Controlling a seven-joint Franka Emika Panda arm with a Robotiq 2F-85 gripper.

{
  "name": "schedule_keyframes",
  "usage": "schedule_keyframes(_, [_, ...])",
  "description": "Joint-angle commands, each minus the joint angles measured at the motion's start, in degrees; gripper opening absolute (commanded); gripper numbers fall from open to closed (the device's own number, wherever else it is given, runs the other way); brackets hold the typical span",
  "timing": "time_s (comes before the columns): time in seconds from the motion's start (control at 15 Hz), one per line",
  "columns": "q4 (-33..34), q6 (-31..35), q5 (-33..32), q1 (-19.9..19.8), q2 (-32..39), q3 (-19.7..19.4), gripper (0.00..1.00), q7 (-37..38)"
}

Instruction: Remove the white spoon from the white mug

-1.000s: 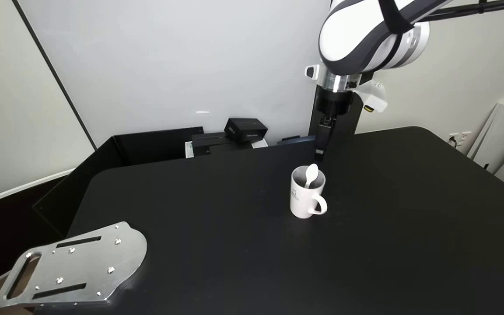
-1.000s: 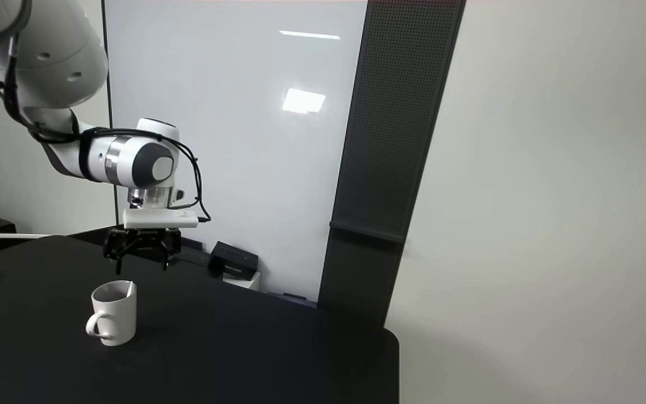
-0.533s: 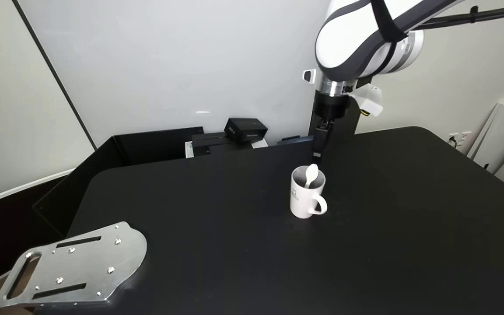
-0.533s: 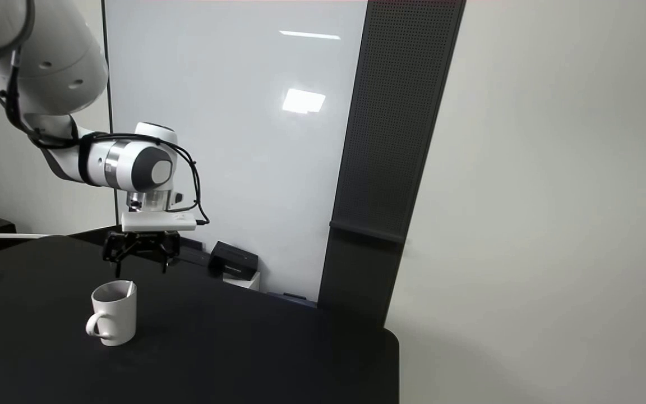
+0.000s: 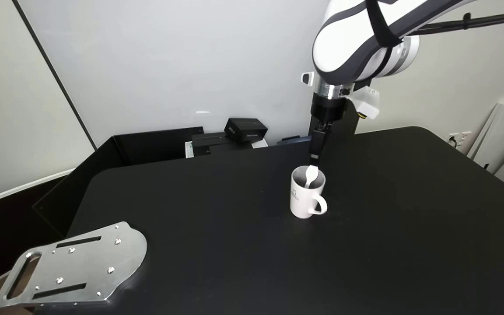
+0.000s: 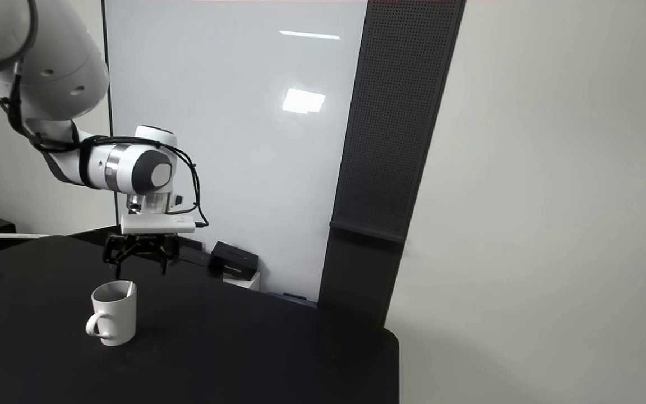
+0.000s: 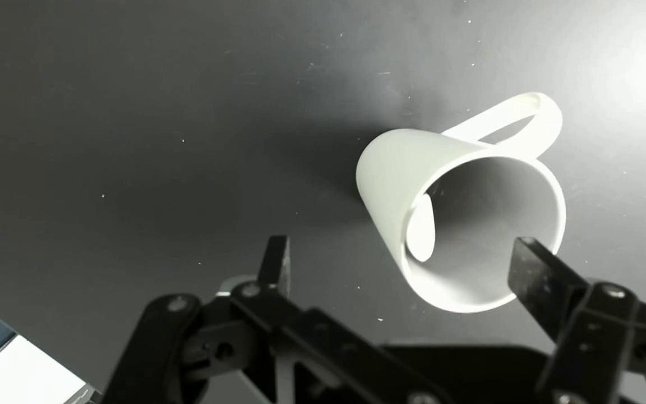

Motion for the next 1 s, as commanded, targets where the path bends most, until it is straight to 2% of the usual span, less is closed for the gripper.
schedule_keyframes(0.0, [3.1,-1.3,-1.2,0.8,1.7,-0.5,1.0,2.5])
schedule_keyframes(0.13, [3.4,-1.4,-1.2,0.8,2.0,-0.5,1.0,2.5])
schedule_keyframes(0.2, [3.6,-1.4,-1.3,0.8,2.3,-0.4,0.75,2.4])
schedule_keyframes(0.27, [3.6,-1.4,-1.3,0.9,2.4,-0.5,0.74,2.4])
schedule_keyframes(0.33, [3.7,-1.4,-1.3,0.9,2.5,-0.5,0.68,2.5])
schedule_keyframes(0.53, [4.0,-1.6,-1.5,1.1,2.7,-0.6,0.45,2.6])
schedule_keyframes(0.93, [5.2,-2.2,-2.0,1.3,3.7,-0.6,0.05,2.8])
